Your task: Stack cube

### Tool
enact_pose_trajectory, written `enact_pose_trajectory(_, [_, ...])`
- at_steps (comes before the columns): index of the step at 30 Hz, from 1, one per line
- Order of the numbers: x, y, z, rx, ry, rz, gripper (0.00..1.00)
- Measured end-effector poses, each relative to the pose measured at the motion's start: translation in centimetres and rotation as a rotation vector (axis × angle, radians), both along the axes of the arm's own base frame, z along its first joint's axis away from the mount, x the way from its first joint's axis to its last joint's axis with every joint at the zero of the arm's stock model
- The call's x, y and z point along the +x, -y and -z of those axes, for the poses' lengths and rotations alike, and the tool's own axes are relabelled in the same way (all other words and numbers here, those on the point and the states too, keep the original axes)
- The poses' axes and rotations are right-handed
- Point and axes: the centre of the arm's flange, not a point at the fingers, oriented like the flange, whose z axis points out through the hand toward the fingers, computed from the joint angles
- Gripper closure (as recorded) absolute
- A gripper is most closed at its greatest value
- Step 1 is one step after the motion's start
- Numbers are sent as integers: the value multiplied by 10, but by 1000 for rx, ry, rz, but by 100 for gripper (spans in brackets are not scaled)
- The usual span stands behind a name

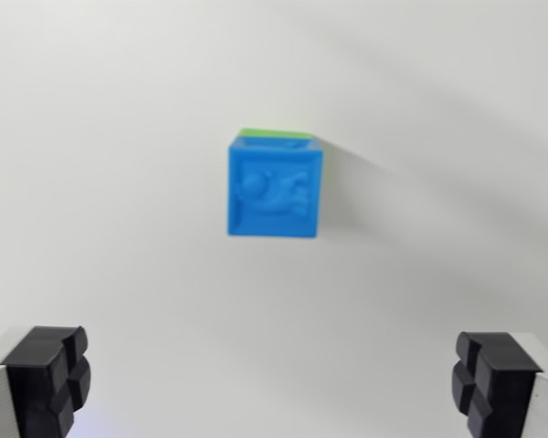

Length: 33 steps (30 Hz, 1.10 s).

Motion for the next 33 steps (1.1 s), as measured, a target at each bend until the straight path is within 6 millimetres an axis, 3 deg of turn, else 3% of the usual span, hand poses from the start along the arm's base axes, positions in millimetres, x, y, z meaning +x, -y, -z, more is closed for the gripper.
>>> enact_pose_trajectory(16, [0,0,-57,1,1,0,0])
enact_pose_trajectory(33, [1,1,-89,1,0,0,0])
